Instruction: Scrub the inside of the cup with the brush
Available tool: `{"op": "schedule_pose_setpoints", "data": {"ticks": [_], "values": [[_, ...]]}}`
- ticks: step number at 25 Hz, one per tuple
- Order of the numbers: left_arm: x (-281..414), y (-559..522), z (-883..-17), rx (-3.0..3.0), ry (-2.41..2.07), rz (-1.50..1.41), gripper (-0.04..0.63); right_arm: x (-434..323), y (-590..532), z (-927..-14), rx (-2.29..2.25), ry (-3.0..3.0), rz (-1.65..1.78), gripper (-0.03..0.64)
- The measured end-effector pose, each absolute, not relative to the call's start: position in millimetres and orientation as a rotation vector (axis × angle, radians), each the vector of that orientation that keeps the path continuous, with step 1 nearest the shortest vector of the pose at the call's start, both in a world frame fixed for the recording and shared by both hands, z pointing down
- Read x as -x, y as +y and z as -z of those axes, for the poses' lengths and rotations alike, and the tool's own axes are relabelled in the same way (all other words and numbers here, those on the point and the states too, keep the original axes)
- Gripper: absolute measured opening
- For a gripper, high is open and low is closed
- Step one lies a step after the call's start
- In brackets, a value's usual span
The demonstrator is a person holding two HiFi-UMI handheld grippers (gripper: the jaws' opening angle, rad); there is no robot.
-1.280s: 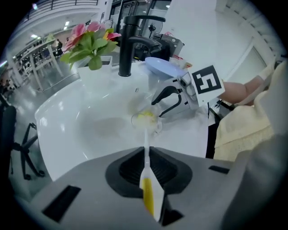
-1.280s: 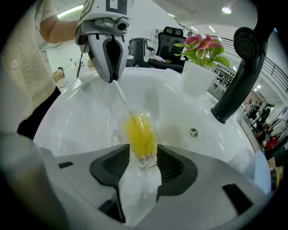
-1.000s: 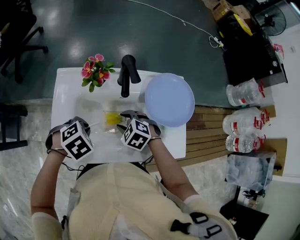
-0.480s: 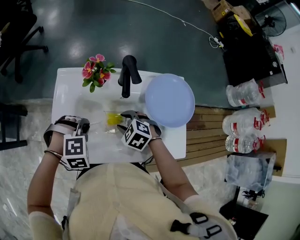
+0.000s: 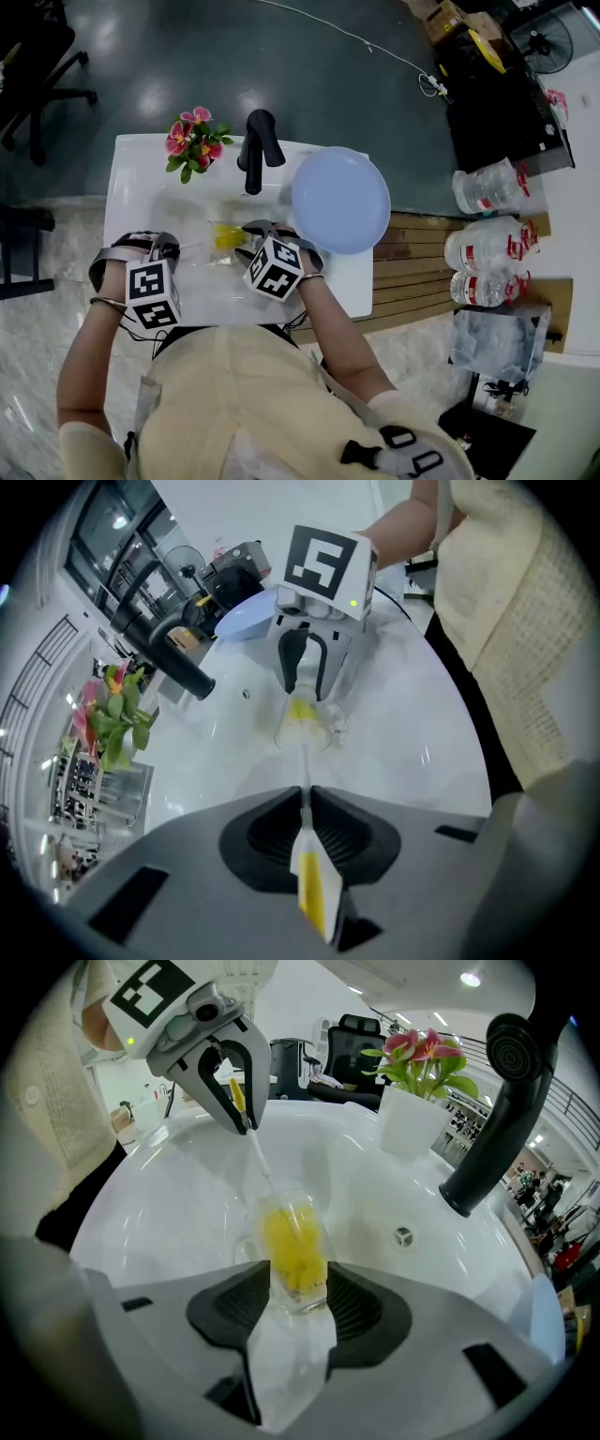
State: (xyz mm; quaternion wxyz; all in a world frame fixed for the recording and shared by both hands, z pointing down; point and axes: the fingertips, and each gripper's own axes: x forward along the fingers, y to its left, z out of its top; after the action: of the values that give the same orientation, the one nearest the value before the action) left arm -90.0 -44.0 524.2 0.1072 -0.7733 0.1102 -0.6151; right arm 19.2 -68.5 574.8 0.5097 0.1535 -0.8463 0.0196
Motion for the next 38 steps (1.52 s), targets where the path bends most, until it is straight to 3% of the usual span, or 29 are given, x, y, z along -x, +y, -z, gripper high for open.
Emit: {"op": "schedule_pose_setpoints", "data": {"ticks": [23, 38], "values": [[92, -36, -531, 2.939, 0.677, 2.106, 0.044, -19, -68, -574, -0.373, -2.037, -0.060, 0.198], [86, -40, -522, 2.296, 0.432, 1.970, 0.044, -19, -68, -574, -0.364, -2.035, -0.057, 0.198]]}}
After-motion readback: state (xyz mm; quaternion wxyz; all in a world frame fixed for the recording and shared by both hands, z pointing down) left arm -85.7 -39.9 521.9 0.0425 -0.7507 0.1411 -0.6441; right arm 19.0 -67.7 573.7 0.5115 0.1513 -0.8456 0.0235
